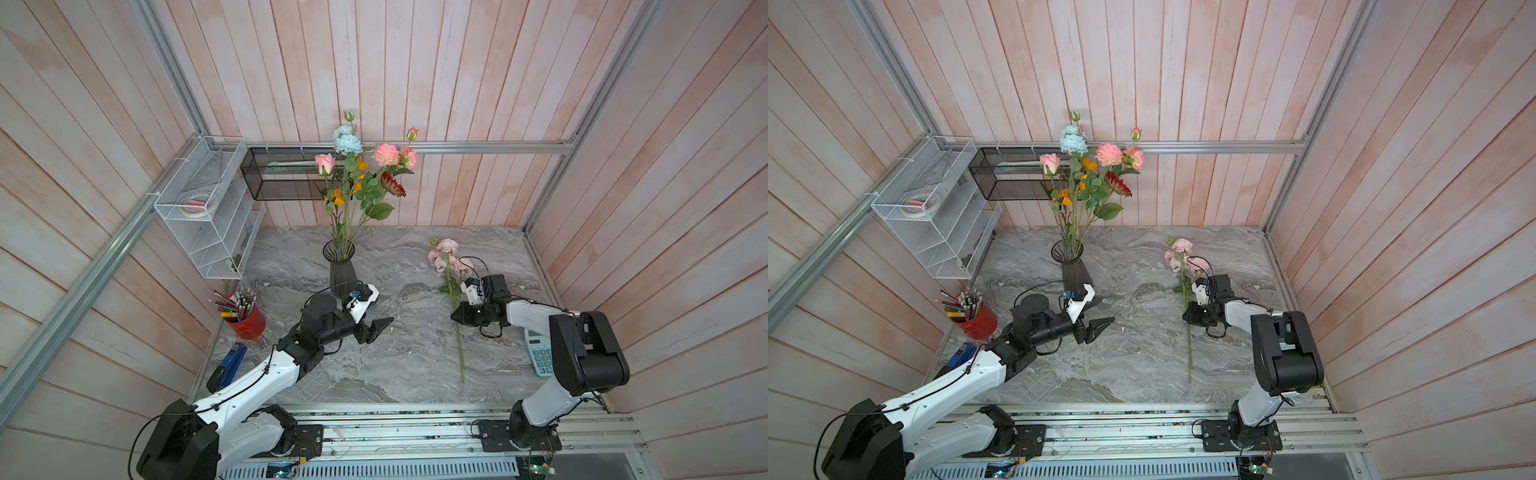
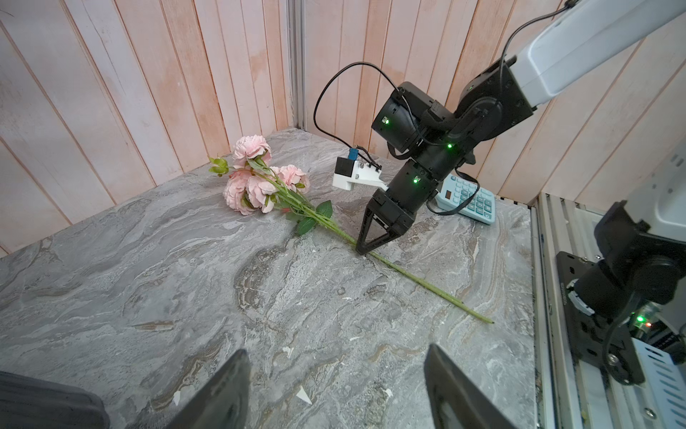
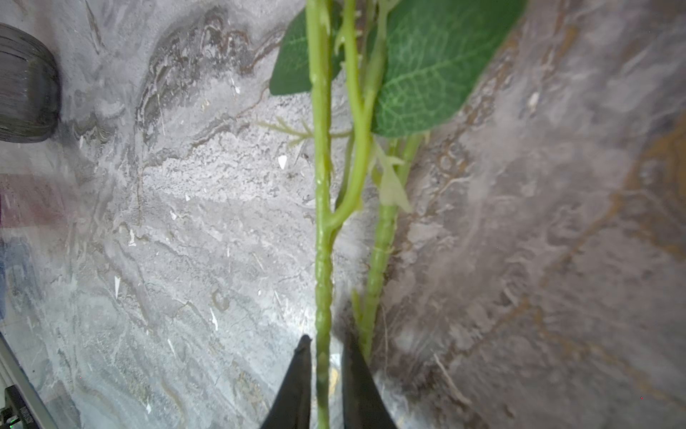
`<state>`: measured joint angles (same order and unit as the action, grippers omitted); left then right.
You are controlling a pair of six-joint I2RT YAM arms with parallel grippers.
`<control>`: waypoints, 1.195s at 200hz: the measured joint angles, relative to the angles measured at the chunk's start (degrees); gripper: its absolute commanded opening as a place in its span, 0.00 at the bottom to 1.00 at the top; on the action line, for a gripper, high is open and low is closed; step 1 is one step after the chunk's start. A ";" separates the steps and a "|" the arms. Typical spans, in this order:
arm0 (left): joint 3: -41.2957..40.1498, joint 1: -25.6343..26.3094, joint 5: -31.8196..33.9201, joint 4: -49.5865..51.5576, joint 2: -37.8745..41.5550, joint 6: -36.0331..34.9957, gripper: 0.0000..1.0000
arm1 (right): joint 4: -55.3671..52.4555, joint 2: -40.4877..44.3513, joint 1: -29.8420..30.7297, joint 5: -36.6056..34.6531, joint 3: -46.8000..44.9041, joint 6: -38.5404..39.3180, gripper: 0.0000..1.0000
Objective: Pick out pink flowers from the vase
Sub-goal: Place the flower at the center of the board.
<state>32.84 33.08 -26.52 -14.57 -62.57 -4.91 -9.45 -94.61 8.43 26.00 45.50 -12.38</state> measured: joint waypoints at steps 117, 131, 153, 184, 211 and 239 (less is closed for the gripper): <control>-0.17 0.00 0.02 -0.02 0.00 0.00 0.75 | -0.26 4.37 0.00 0.87 0.02 -0.57 0.29; -0.17 0.00 0.04 0.00 0.00 0.00 0.75 | -1.14 6.69 0.00 0.81 0.24 -0.79 0.34; -0.17 0.00 0.35 0.00 0.00 0.00 0.74 | -2.05 11.28 0.07 0.13 0.85 -0.94 0.41; -0.17 -0.02 4.42 0.31 0.24 -0.15 0.69 | -1.20 20.72 2.34 -1.05 1.05 -1.11 0.66; 0.74 -2.47 7.15 2.54 1.09 -0.85 0.63 | 4.98 28.44 8.17 -1.70 0.13 -1.73 0.81; 5.16 -9.97 7.10 5.68 1.05 -0.94 0.55 | 12.55 31.87 12.44 -1.05 -1.95 -3.48 0.88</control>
<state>38.00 23.11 -19.42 -8.88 -61.52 -5.85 3.09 -62.74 20.86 24.95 43.55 -15.86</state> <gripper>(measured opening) 0.579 0.860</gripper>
